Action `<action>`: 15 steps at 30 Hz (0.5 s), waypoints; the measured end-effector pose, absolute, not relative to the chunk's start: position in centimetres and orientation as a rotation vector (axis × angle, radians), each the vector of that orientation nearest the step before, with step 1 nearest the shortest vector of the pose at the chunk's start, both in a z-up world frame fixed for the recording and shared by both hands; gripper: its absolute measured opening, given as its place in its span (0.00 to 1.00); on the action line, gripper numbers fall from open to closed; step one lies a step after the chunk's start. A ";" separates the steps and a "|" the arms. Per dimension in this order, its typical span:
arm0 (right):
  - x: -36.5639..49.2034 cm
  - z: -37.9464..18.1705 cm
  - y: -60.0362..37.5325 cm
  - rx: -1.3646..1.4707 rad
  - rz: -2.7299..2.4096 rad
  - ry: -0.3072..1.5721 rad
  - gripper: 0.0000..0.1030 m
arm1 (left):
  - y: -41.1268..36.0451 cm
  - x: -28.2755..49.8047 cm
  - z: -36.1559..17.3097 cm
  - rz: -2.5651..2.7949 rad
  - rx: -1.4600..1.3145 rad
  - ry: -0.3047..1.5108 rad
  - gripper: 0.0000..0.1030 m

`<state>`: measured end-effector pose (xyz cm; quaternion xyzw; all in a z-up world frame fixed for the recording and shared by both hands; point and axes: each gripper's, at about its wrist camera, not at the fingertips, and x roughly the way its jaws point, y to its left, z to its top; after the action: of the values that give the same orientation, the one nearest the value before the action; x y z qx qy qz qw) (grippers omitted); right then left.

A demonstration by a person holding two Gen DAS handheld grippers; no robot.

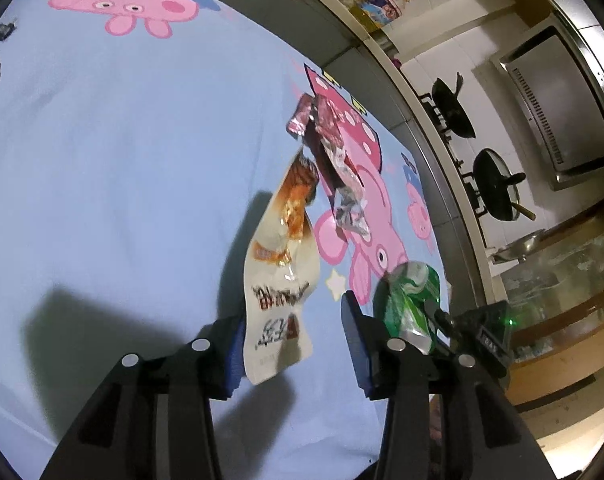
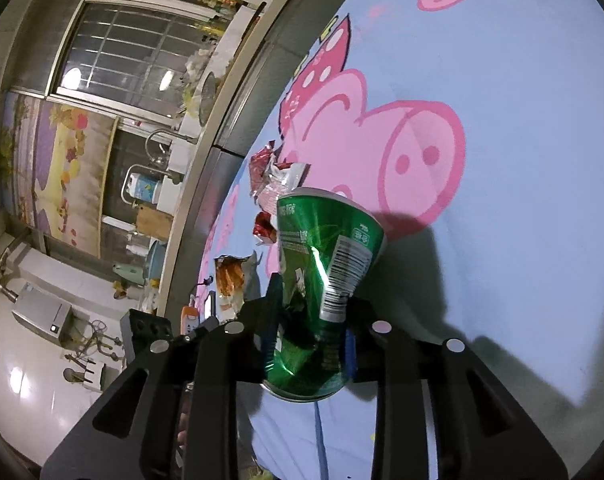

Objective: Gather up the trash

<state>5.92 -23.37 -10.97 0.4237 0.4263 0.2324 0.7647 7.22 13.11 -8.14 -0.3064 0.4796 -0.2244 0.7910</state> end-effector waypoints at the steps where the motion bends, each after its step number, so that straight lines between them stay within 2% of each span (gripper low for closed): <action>1: 5.9 -11.1 -23.5 0.922 0.494 0.928 0.33 | 13.2 7.3 -8.0 -0.469 -0.649 1.027 0.42; 2: 5.8 -11.2 -23.7 0.924 0.482 0.926 0.42 | 13.3 7.4 -7.8 -0.449 -0.630 1.020 0.42; 5: 5.0 -10.6 -24.4 0.879 0.386 0.884 0.58 | 13.2 7.2 -7.0 -0.306 -0.494 0.991 0.42; 6: 4.8 -10.4 -24.5 0.848 0.354 0.870 0.60 | 13.0 7.1 -6.6 -0.242 -0.424 0.981 0.42; 15: 2.3 -7.3 -23.7 0.610 0.214 0.737 0.62 | 11.8 6.0 -4.4 0.015 -0.143 0.918 0.46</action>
<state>2.26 -23.65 -7.33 0.2931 0.3540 0.1028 0.8822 6.04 11.77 -4.37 -0.0689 0.4429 0.0075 0.8939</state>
